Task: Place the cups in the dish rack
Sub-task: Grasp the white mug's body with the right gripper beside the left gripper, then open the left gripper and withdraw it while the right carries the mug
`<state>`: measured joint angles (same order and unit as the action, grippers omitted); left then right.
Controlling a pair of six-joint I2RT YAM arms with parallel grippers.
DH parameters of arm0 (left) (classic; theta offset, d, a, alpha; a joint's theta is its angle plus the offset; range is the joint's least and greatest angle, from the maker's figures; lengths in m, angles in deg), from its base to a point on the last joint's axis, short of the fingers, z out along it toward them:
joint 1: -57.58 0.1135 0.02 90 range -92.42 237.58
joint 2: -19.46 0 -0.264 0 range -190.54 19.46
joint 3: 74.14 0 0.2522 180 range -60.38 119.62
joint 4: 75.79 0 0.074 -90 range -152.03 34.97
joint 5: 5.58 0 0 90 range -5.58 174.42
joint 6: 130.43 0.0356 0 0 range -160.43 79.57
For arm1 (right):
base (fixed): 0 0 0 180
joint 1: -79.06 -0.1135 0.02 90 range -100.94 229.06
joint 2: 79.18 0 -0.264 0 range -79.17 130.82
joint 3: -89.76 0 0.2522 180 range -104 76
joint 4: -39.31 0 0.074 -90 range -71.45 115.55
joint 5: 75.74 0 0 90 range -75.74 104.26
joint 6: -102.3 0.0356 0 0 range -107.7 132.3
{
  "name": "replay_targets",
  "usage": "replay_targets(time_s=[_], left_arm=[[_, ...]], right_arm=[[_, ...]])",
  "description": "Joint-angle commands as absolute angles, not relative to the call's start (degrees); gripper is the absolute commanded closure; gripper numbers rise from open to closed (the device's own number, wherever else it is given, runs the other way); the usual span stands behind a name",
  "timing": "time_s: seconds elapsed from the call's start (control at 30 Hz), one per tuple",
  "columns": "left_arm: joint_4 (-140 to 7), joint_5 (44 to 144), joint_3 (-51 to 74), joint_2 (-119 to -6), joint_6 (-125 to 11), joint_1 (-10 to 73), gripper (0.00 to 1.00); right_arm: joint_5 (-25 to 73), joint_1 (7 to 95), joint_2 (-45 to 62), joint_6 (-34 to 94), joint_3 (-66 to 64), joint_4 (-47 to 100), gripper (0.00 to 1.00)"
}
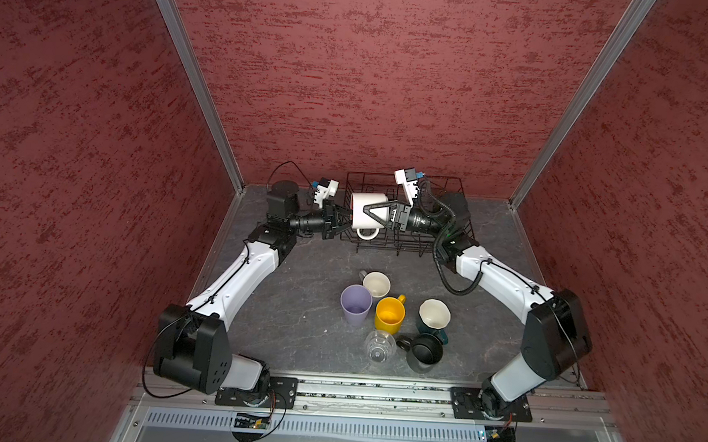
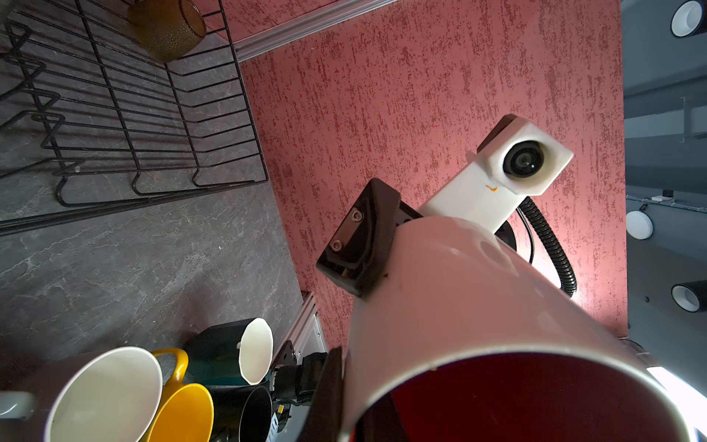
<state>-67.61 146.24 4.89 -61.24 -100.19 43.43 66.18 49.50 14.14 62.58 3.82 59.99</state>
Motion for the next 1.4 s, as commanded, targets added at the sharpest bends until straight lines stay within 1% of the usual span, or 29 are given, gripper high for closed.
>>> replay_targets(time_s=[0.0,0.07,0.17,0.47,0.5,0.57,0.6,0.67,0.77,0.87,1.13,1.2,1.3,1.37], left_arm=[[-72.3,147.5,8.7,-61.5,-100.2,42.2,1.0],[-72.3,147.5,9.1,-61.8,-100.2,42.2,1.0],[-72.2,147.2,9.2,-62.2,-100.3,42.2,1.0],[-71.0,147.0,9.3,-62.1,-100.1,42.6,0.86],[-70.8,146.9,9.3,-62.1,-100.2,42.7,0.83],[-70.7,146.9,9.3,-61.9,-100.2,43.0,0.73],[-70.6,146.9,9.3,-61.8,-100.1,43.1,0.7],[-70.2,146.9,9.4,-61.6,-99.9,43.3,0.6],[-69.6,146.9,9.4,-61.4,-99.6,43.6,0.49],[-69.2,146.8,9.2,-61.1,-99.5,44.0,0.43],[-67.5,145.8,9.0,-60.9,-98.4,45.1,0.21],[-66.5,145.2,9.0,-60.6,-97.5,45.3,0.18],[-64.2,143.9,8.9,-60.2,-96.0,45.9,0.06],[-63.3,143.1,8.6,-59.8,-95.4,46.5,0.01]], right_arm=[[61.1,48.3,13.1,59.1,3.1,53.9,0.36],[59.8,48.3,12.4,58.7,3.3,53.1,0.4],[58.5,48.3,11.5,58.3,3.2,51.8,0.48],[53.0,48.3,8.6,56.6,2.8,47.9,0.6],[52.8,48.3,8.6,56.7,2.8,48.0,0.6],[52.5,48.4,8.2,56.8,3.0,48.1,0.62],[52.3,48.4,8.0,56.8,3.2,48.4,0.63],[52.2,48.4,7.6,56.9,3.4,48.8,0.64],[51.7,48.5,7.2,56.9,3.4,48.9,0.66],[51.1,48.6,6.8,56.9,3.4,48.9,0.68],[49.5,49.2,5.5,56.6,3.8,47.5,0.71],[49.1,49.6,4.9,56.1,3.9,46.7,0.73],[48.1,50.3,4.4,55.4,4.1,44.8,0.74],[47.0,50.9,2.0,54.2,4.0,42.4,0.74]])
